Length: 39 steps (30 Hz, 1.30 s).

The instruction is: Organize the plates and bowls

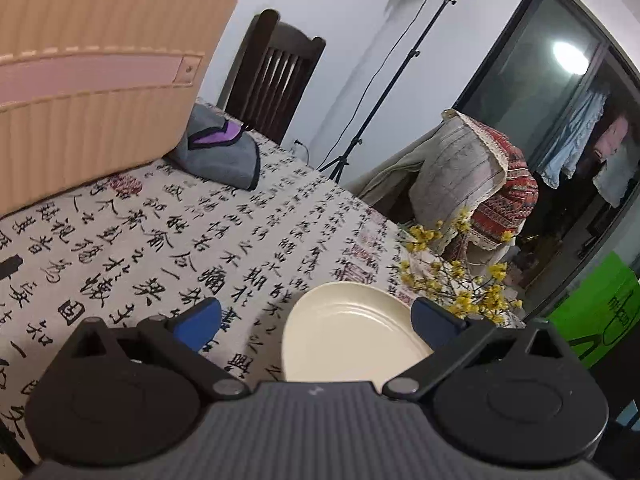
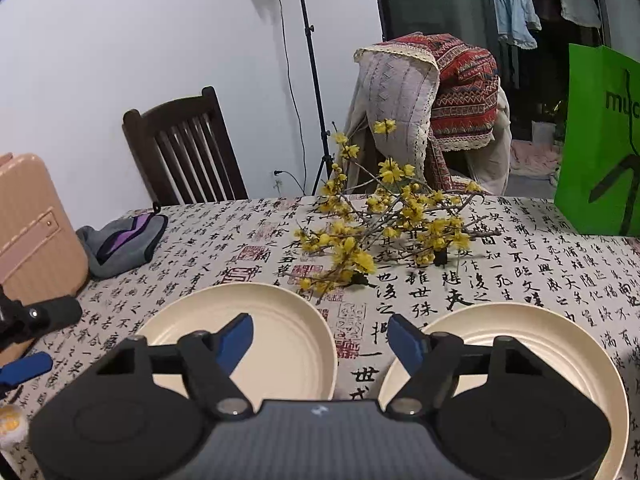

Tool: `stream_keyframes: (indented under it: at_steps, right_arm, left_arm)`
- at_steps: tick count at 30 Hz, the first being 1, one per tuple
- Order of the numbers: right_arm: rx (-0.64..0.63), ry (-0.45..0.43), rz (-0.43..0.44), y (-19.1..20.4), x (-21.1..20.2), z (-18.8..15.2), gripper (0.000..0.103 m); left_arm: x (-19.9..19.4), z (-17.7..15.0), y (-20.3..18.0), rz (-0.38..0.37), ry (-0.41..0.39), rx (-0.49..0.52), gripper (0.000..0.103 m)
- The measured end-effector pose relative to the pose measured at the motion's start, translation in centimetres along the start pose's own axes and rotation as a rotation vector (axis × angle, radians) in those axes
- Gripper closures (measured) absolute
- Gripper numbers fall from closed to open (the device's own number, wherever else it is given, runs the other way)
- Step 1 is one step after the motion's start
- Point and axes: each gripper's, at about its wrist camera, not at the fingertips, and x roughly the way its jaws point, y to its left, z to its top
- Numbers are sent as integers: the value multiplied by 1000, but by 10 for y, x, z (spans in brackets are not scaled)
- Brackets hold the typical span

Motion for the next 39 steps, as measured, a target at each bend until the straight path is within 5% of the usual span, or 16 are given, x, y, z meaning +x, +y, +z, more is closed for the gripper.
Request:
stream_keyframes:
  at_steps: [8, 13, 28, 39]
  right_arm:
    - [10, 43, 25, -5, 21, 1, 43]
    - [-6, 77, 34, -5, 33, -2, 65]
    - [-33, 151, 11, -5, 46, -10, 88]
    - [-28, 169, 16, -10, 47, -14, 95]
  left_arm:
    - [11, -8, 3, 24, 11, 35, 0]
    - [19, -11, 6, 34, 36, 36, 3]
    - [36, -13, 13, 17, 137, 17, 50]
    - [42, -18, 13, -6, 158, 21, 82]
